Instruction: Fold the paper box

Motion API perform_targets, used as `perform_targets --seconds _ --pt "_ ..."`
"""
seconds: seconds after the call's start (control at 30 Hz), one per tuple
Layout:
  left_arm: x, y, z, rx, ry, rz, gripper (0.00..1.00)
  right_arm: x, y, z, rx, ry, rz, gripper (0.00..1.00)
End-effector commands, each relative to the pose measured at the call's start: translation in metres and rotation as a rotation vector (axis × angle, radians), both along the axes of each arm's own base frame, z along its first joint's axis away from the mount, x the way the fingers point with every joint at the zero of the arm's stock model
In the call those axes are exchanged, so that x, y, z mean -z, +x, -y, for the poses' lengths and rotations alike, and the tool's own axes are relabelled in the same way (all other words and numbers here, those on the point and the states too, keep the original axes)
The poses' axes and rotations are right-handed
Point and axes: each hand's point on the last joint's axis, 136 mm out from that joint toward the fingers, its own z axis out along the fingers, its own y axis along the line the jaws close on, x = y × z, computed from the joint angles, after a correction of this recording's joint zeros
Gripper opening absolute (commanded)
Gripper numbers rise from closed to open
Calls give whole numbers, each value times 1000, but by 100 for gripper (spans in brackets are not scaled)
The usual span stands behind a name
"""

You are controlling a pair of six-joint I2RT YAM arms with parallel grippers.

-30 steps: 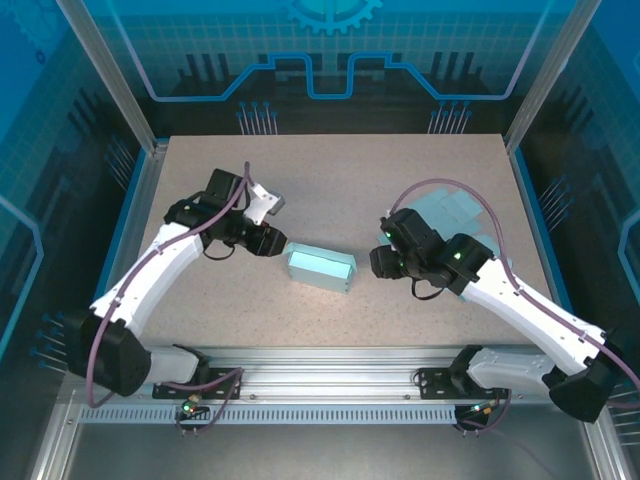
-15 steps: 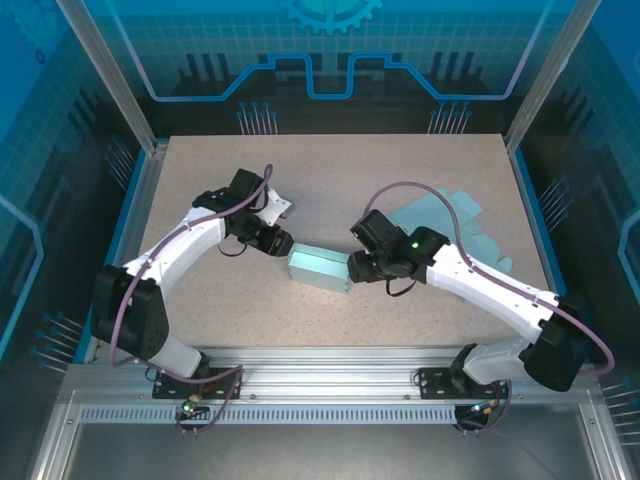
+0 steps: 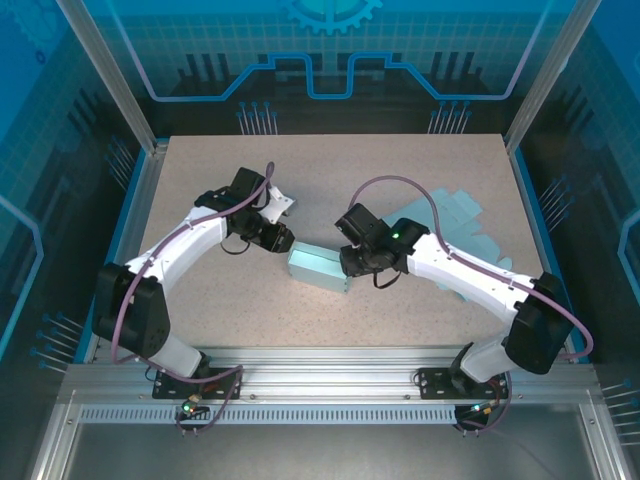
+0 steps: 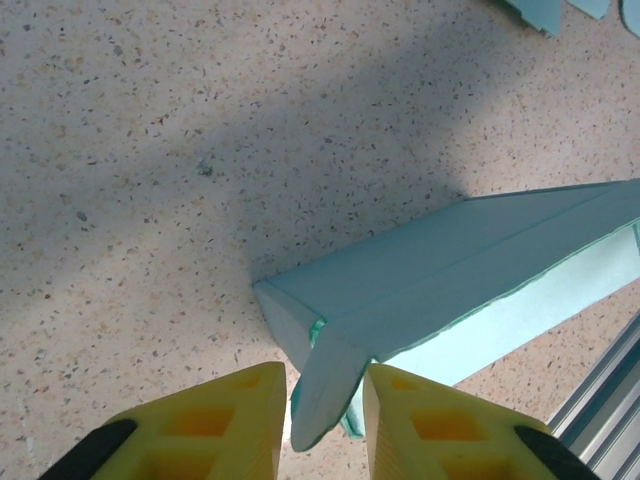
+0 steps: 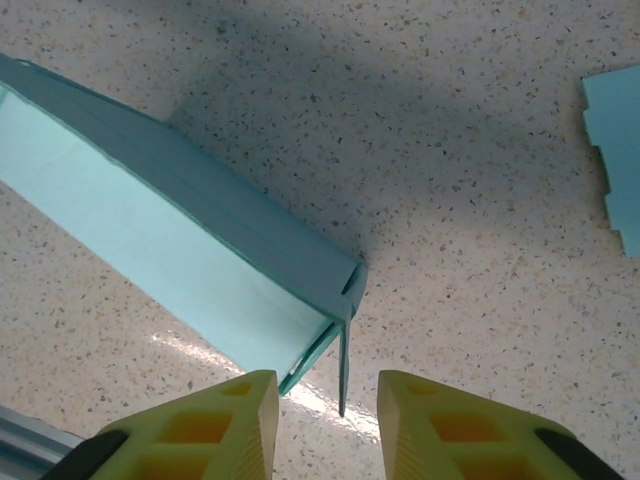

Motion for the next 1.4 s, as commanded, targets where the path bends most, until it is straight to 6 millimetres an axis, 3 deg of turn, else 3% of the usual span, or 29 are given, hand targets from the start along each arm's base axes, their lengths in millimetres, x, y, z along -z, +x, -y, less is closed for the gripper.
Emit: perform_targets --seconds 0.0,0.1,0.33,0.43,0.9,1.37 --pt "-1 -2 10 33 -29 -11 26 -4 5 -7 -10 -8 21 30" --pt "0 -4 11 36 -28 -18 25 -2 7 -7 -6 -19 20 26" --pt "2 -6 13 12 -23 -34 9 0 10 -7 1 -27 25 6" --pt "-1 -5 17 -31 -44 -41 7 0 12 -10 7 -17 29 3" --pt "-2 -20 47 -256 -202 -39 0 -24 43 -38 91 142 135 3" --pt "-14 -31 56 -307 -225 53 0 -35 55 -49 116 227 185 3"
